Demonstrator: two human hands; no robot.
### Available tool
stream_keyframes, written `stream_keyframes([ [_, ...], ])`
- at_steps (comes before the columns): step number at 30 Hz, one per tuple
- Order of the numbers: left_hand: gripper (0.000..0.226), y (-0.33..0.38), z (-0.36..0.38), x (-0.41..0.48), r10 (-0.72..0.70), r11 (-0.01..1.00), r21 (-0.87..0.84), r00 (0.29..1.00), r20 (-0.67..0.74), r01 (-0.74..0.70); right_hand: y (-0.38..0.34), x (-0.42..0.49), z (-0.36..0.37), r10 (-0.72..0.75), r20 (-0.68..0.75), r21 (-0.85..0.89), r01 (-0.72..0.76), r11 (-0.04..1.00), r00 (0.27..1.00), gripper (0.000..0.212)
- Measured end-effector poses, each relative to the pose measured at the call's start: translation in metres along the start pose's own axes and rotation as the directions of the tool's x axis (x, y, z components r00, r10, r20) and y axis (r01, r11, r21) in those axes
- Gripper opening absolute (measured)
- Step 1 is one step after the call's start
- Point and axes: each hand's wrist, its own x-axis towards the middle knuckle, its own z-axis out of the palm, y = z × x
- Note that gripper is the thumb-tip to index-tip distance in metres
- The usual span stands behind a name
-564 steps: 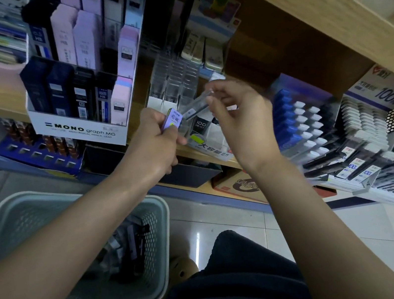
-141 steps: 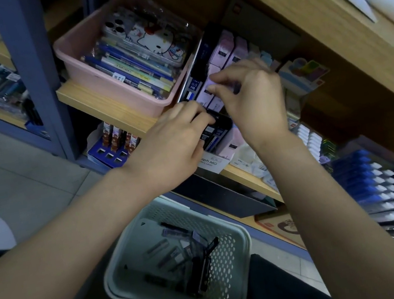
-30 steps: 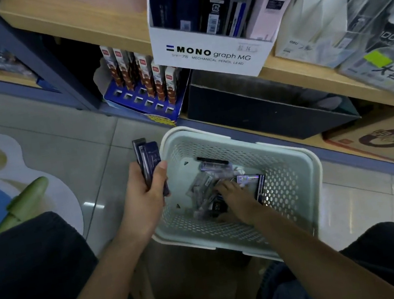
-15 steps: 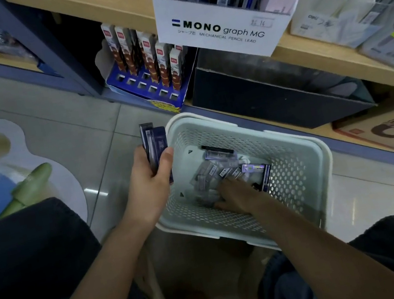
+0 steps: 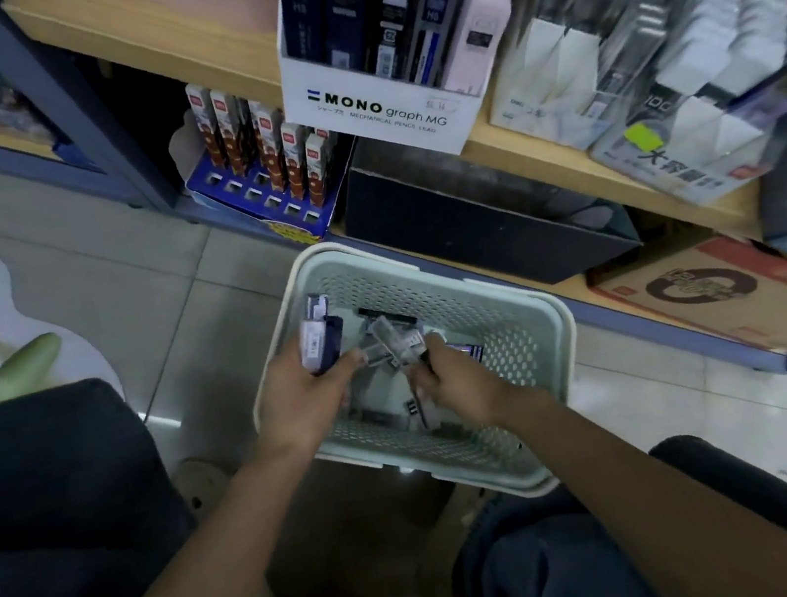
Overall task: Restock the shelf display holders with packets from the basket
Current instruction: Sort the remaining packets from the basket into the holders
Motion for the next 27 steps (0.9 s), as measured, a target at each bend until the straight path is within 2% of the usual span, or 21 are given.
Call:
stream_keyframes([
  [3,0.018,0.003,0.001,0.000,0.034,0.999,-0.005,0.998,-0.049,-0.034,-0.010,-0.016,-0.011,-0.033,-0.030,0.125,0.036,0.991,0.999,0.024],
  [7,0.017,0.020,0.003,0.006,0.078,0.994,-0.083,0.996,0.043,-0.074,-0.030,-0.035,-0.026,-0.036,0.013,0.265,0.032,0.964,0.999,0.021],
  [12,0.012,0.035,0.007,0.002,0.028,0.960,-0.276,0.963,0.268,0.049,-0.046,-0.049,-0.037,-0.076,0.007,0.398,0.067,0.915,0.997,0.036],
  [18,0.009,0.038,0.009,-0.018,-0.065,0.931,-0.314,0.933,0.354,0.184,-0.053,-0.059,-0.044,0.003,-0.069,0.610,0.040,0.792,0.998,0.034],
  [21,0.014,0.041,0.014,-0.029,-0.117,0.910,-0.327,0.914,0.388,0.255,-0.058,-0.065,-0.047,0.038,-0.161,0.623,0.072,0.779,0.986,0.025],
  [23,0.021,0.043,0.017,-0.035,-0.138,0.864,-0.398,0.906,0.399,0.307,-0.063,-0.068,-0.047,0.055,-0.227,0.576,0.089,0.813,0.972,0.024],
  [27,0.029,0.054,0.020,-0.045,-0.095,0.868,-0.431,0.933,0.347,0.248,-0.068,-0.077,-0.048,0.018,-0.330,0.464,0.146,0.874,0.944,0.024],
])
